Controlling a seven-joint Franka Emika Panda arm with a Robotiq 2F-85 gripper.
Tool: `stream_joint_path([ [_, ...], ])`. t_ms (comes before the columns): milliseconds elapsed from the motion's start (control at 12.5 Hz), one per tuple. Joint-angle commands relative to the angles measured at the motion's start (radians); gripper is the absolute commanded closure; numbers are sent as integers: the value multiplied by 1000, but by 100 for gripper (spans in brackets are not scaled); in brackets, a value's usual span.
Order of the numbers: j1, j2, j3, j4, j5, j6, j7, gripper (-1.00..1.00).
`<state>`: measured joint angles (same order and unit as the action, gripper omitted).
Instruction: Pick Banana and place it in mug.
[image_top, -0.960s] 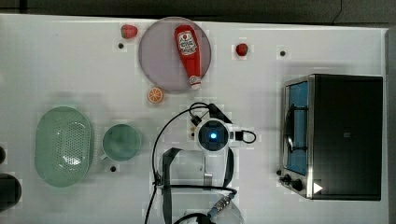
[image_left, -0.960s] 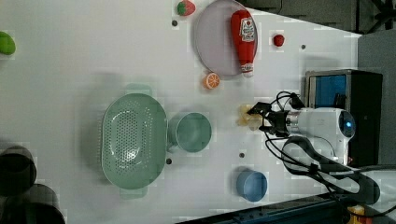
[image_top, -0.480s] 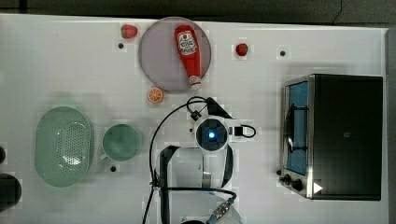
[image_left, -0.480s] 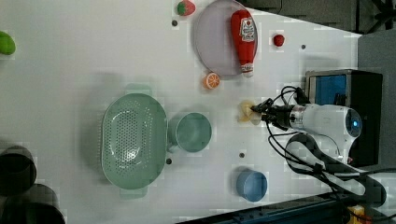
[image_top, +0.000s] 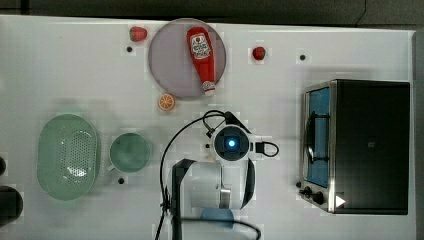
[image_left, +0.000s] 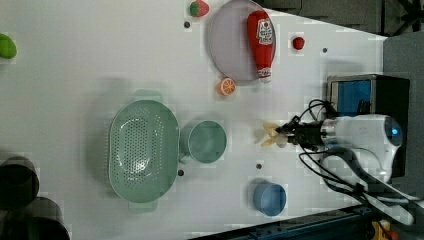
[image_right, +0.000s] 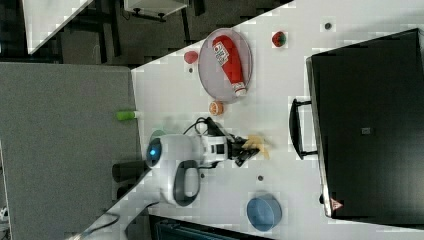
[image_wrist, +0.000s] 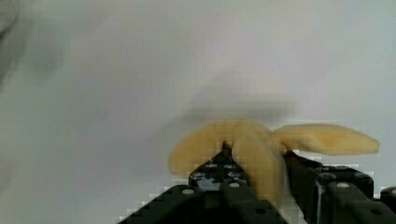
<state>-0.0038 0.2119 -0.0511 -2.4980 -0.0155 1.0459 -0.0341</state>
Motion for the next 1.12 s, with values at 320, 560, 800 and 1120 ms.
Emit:
stream_joint_path([
  [320,-6,-372,1,198,8,-477,2,32],
  [560,-1,-457,16,309,8,-686,4,32],
  [800,22,-479,89,362,10,-749,62,32],
  [1120,49,-474,250,371,19,-771,300,32],
])
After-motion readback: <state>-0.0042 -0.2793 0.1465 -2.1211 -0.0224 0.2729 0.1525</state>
